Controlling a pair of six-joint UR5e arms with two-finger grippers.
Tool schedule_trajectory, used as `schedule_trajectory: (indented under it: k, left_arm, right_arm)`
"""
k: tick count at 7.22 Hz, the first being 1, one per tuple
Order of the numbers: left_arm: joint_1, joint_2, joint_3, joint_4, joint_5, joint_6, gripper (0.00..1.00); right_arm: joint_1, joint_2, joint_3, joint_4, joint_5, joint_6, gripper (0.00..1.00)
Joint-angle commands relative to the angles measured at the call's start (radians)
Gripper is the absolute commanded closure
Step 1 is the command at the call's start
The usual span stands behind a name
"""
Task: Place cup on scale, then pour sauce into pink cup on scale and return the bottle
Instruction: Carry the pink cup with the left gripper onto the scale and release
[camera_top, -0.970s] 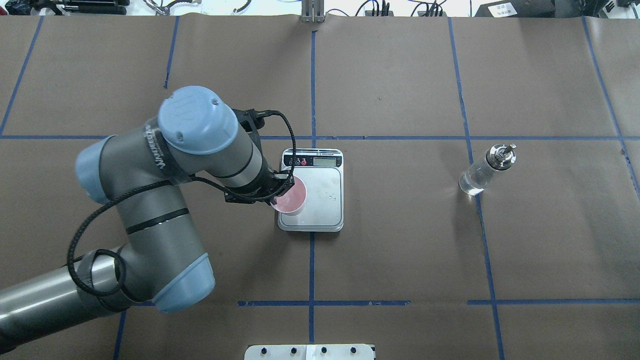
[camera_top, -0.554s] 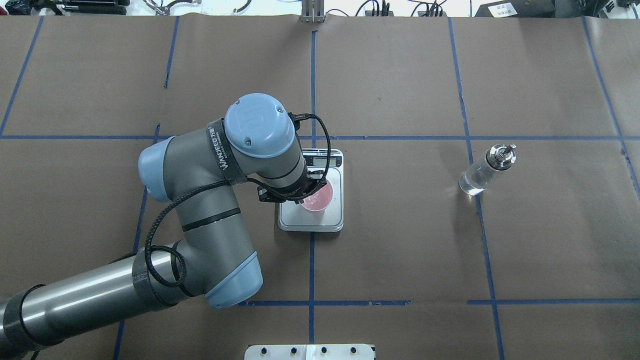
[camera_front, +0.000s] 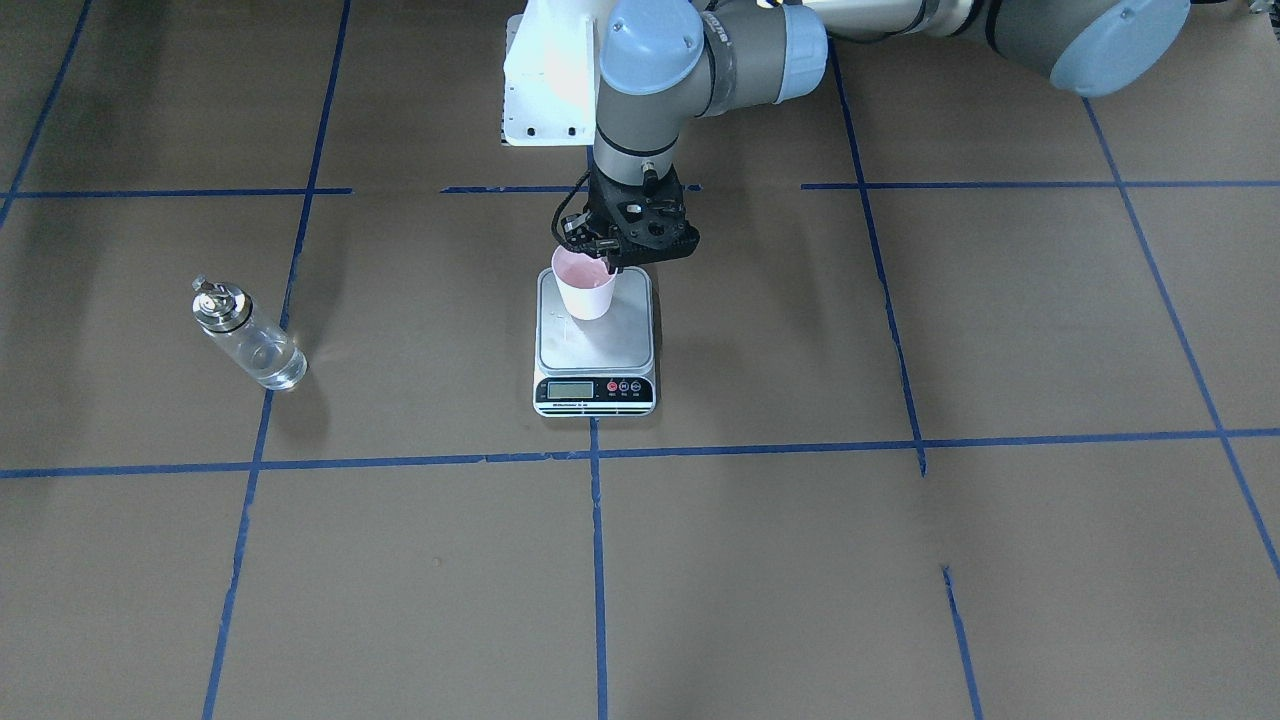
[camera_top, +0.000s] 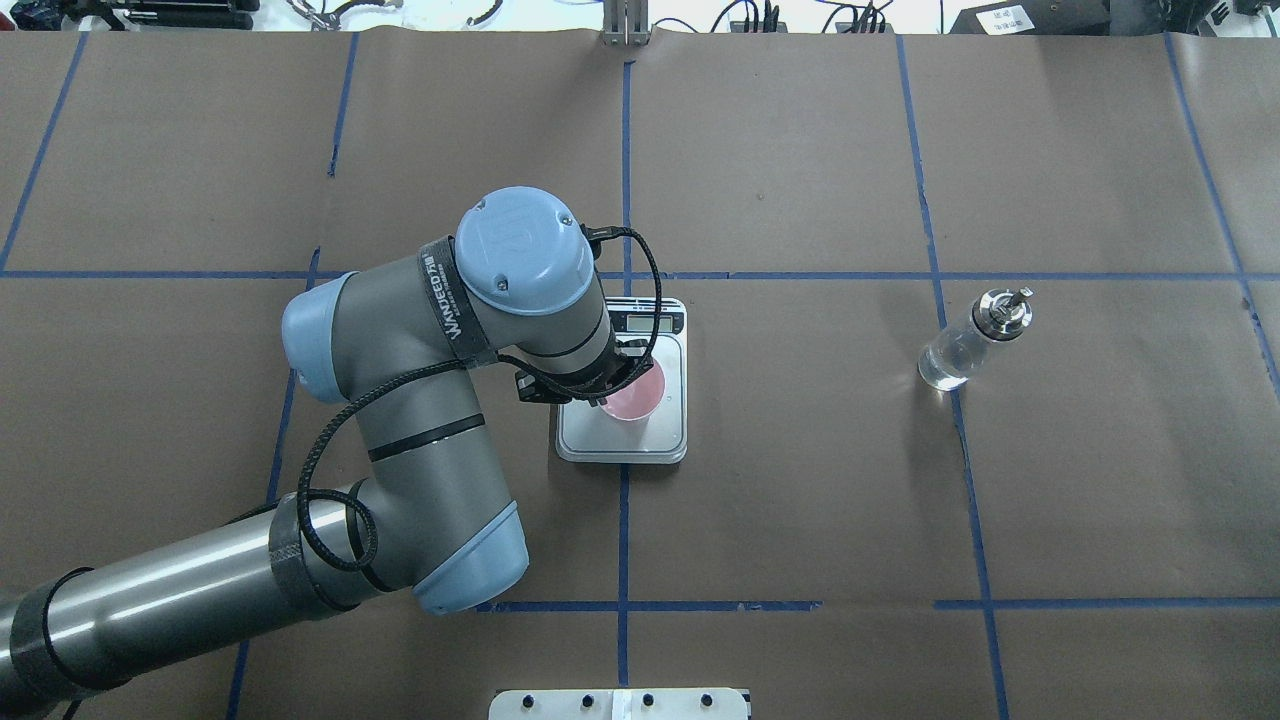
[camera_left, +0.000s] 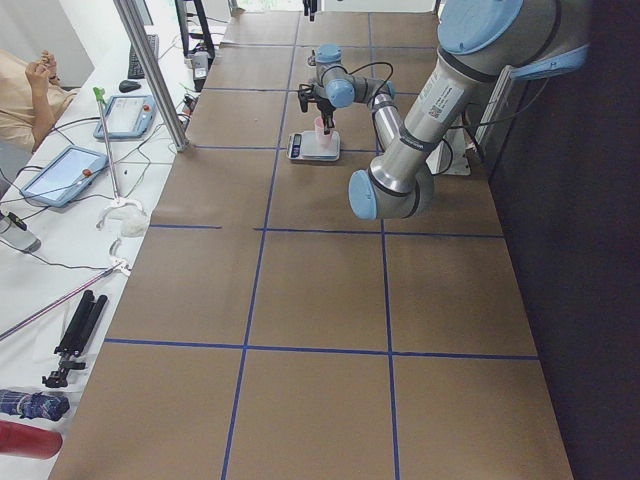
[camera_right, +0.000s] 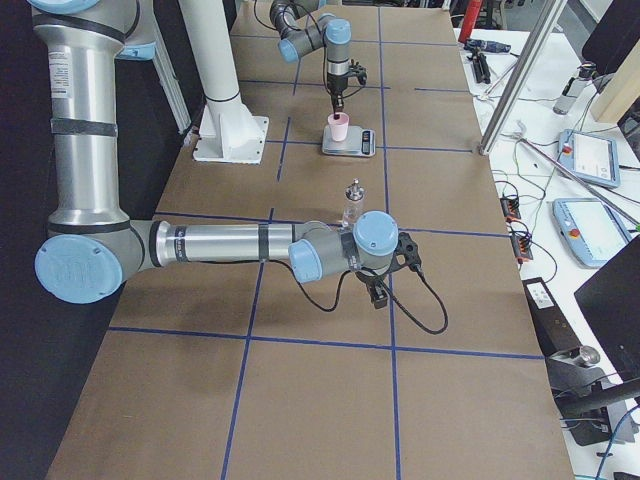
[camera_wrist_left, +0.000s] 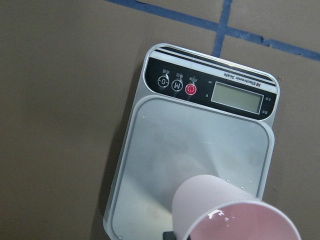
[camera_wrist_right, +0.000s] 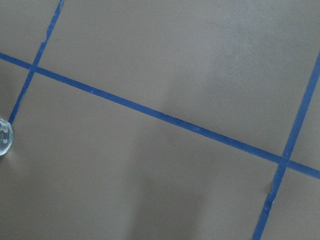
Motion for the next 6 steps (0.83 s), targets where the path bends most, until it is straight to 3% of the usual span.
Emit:
schedule_trajectory:
  k: [1, 2, 3, 4, 6]
  left_arm:
    - [0.000, 0.003, 0.008, -0.006, -0.001, 0.005, 1.00]
    - [0.000, 0.003, 0.006, -0.006, -0.003, 0.008, 1.00]
    - [-0.002, 0.002, 0.008, -0.009, -0.003, 0.009, 0.63]
    - [-0.003, 0.005, 0.008, -0.027, -0.003, 0.011, 0.41]
    - [-0.011, 0.014, -0.019, -0.043, -0.005, 0.011, 0.35]
  right_arm:
    - [0.000, 0.000, -0.002, 0.000, -0.001, -0.001, 0.00]
    - [0.000, 0.000, 0.003, 0.000, 0.001, 0.001, 0.00]
    - [0.000, 0.000, 0.003, 0.001, 0.001, 0.001, 0.00]
    - [0.000, 0.000, 0.003, 0.001, 0.001, -0.001, 0.00]
    - [-0.002, 0.001, 0.006, 0.004, 0.002, 0.001, 0.00]
